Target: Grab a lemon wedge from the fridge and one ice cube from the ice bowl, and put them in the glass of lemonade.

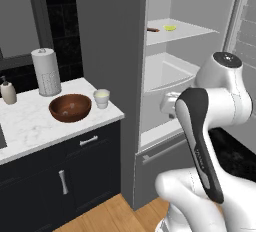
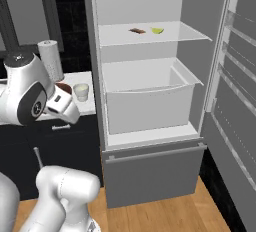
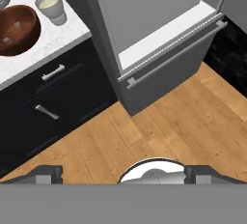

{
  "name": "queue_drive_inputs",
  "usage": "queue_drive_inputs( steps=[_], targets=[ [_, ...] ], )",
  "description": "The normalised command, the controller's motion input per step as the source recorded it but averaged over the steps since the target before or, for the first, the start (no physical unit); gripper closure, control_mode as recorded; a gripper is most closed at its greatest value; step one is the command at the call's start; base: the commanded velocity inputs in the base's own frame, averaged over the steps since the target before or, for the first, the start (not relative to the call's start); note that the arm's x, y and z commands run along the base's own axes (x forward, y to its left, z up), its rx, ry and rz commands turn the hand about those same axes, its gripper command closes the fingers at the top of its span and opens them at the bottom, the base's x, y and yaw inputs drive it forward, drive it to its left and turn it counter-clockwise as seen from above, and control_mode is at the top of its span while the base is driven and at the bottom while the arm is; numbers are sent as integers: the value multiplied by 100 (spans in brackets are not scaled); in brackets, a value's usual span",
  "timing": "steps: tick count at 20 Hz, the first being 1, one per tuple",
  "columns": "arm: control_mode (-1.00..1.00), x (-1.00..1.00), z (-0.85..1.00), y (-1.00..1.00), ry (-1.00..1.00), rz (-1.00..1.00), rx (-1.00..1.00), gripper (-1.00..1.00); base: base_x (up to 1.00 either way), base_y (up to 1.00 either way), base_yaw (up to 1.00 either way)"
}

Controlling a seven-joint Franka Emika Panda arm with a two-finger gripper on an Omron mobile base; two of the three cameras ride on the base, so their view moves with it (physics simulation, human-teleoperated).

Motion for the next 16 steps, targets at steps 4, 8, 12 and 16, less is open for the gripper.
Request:
queue_drive_inputs(
  steps=[4, 8, 12, 16],
  targets=[
    [-100, 0, -19, -20, 0, 0, 0, -100, 0, 0, 0],
    [100, 0, 0, 0, 0, 0, 0, -100, 33, -67, 13],
    [100, 0, 0, 0, 0, 0, 0, -100, 44, -91, 32],
    [100, 0, 0, 0, 0, 0, 0, -100, 53, -67, 32]
  ],
)
